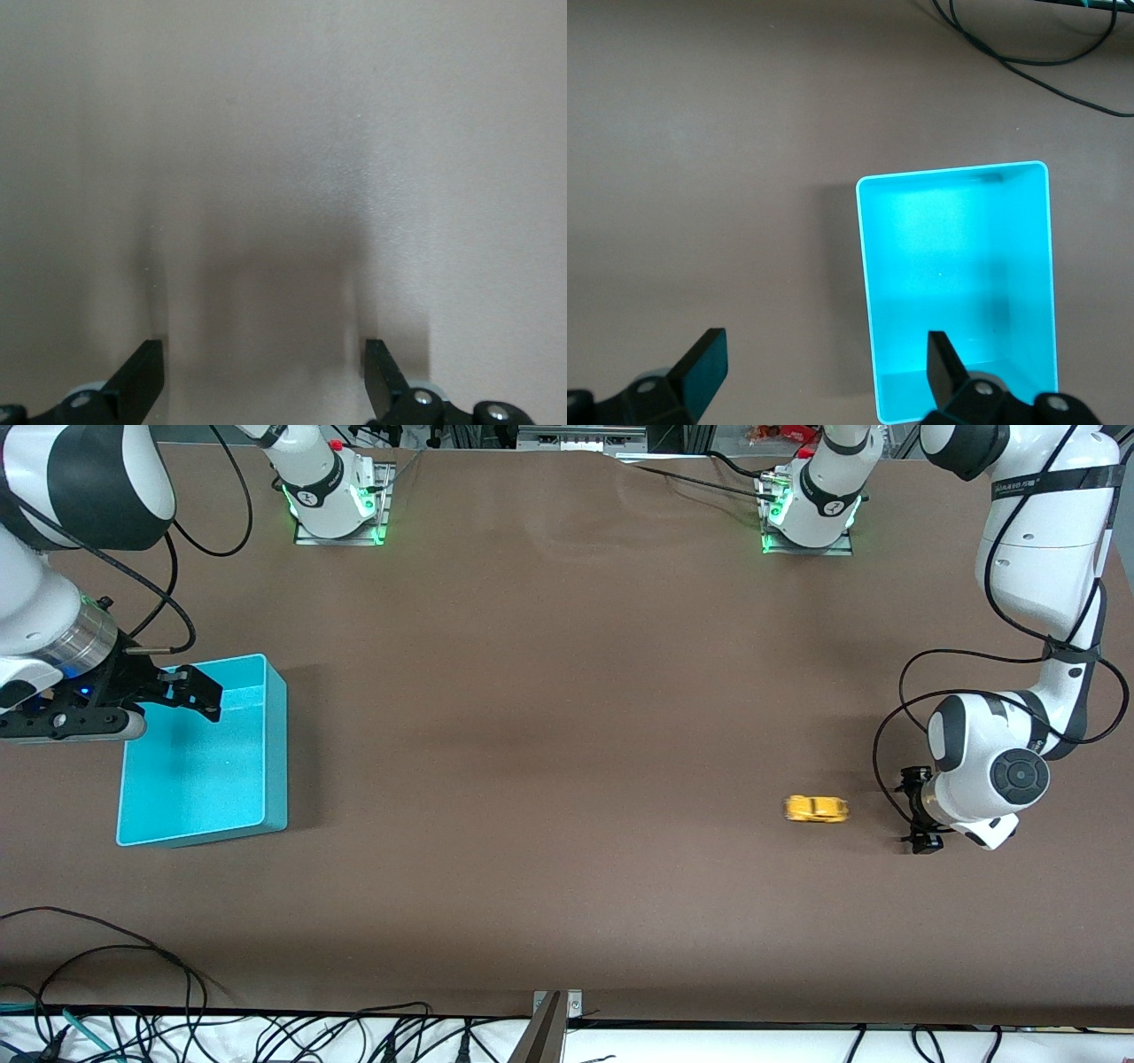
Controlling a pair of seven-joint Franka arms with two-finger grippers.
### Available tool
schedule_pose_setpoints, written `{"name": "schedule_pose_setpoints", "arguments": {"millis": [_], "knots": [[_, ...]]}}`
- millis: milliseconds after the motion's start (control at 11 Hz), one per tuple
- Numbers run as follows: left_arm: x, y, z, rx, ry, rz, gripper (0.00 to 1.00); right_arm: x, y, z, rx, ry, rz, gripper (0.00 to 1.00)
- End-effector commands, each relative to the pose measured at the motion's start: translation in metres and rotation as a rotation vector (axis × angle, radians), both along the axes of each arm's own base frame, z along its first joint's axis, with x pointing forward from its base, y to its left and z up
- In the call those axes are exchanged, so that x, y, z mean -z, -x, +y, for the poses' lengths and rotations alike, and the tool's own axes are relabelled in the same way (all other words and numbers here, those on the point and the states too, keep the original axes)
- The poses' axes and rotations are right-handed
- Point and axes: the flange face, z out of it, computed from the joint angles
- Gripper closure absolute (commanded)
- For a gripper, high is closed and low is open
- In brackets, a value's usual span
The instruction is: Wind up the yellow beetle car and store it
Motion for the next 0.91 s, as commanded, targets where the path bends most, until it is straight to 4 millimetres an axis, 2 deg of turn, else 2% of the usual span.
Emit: {"name": "schedule_pose_setpoints", "arguments": {"millis": [0, 455, 545, 727, 818], "knots": [[-0.027, -0.006, 0.0, -0.008, -0.027, -0.005, 0.0, -0.003, -0.002, -0.002, 0.0, 0.012, -0.002, 0.0], [-0.075, -0.007, -0.007, 0.012, -0.03, -0.001, 0.0, -0.007, 0.0, 0.0, -0.005, 0.016, -0.01, 0.0], [-0.09, -0.01, -0.017, 0.052, -0.028, -0.014, 0.0, -0.008, 0.0, 0.002, -0.009, 0.014, -0.01, 0.0], [-0.115, -0.008, -0.024, 0.145, -0.013, 0.003, 0.0, -0.012, 0.002, 0.008, -0.02, 0.013, -0.017, 0.0], [-0.13, -0.006, -0.023, 0.197, -0.003, 0.008, 0.0, -0.024, 0.001, 0.011, -0.023, 0.009, -0.035, 0.0]]}}
